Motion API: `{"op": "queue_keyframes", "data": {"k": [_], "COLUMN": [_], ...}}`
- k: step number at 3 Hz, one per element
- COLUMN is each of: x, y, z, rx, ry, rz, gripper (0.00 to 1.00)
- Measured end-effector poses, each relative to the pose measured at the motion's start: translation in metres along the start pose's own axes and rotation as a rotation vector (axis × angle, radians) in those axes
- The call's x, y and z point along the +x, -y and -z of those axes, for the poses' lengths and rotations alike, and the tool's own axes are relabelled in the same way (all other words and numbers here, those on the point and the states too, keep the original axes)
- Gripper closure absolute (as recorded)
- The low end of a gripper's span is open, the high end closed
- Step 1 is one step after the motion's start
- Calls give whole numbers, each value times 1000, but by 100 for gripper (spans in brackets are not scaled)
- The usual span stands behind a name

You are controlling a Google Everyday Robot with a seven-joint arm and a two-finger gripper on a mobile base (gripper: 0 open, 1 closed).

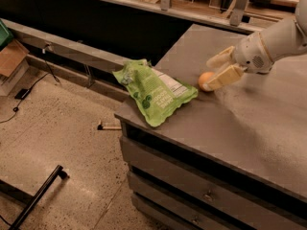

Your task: Move orange near green rice chip bag

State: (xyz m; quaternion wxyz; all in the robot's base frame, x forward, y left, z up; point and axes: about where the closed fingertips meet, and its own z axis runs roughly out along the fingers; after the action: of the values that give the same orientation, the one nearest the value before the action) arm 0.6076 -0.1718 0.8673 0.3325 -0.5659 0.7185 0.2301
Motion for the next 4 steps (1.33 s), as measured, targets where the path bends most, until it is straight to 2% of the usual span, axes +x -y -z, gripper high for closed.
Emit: {"op": "queue_keyframes", "data": {"k": [1,2,3,4], "x": [0,0,1,11], "y": [0,0,2,-4], "z": [-2,-2,22,89], "rx": [-3,-3,44,173], "ry": [0,0,48,122], "rz": [0,0,12,66], "gripper": [0,0,0,0]}}
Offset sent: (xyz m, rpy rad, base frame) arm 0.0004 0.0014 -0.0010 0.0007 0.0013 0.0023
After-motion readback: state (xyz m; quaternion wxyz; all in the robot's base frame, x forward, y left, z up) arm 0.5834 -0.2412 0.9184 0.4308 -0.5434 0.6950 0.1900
